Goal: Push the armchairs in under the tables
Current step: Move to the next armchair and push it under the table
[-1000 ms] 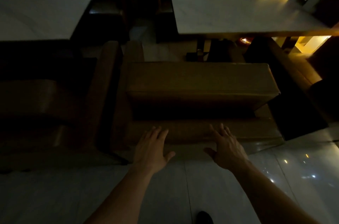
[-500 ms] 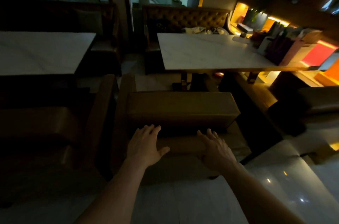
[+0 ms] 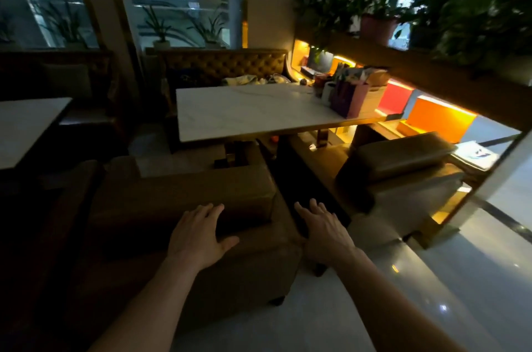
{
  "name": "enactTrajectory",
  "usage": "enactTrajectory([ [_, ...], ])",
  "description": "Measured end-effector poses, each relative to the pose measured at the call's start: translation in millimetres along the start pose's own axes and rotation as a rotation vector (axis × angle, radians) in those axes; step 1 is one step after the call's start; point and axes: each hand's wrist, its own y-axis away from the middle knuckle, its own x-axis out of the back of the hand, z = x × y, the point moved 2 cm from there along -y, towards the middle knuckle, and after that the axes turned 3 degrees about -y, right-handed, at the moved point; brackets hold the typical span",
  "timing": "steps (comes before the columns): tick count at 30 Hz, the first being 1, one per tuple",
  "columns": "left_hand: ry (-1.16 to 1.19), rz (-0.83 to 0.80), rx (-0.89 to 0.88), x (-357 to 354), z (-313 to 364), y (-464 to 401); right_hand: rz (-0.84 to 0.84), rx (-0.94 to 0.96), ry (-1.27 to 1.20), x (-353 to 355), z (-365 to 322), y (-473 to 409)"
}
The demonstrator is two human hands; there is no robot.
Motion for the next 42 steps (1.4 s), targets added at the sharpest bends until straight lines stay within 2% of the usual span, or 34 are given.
enactTrajectory([
  [6, 0.045, -0.010, -0.091, -23.8, 141.5, -20.1, -0.005, -0.102, 0.006, 38.0, 134.9, 17.6],
  [11, 0.049, -0.029, -0.140, -50.1, 226.9, -58.9, -0.018, -0.125, -0.009, 47.6, 217.5, 7.2],
  [21, 0.154, -0.164, -0.230, -138.1, 371.3, -210.2, -0.080, -0.228, 0.035, 43.3, 394.5, -86.6],
  [28, 0.213, -0.234, -0.235, -175.5, 471.5, -300.0, -0.139, -0.326, 0.057, 75.5, 514.0, -150.6],
  [35, 0.218, -0.236, -0.190, -210.4, 550.9, -378.7, -0.180, -0.304, 0.035, 87.6, 607.6, -217.4],
  [42, 0.186, -0.171, -0.087, -282.1, 634.8, -429.6, -0.240, -0.176, 0.047, 65.5, 720.6, -304.5],
])
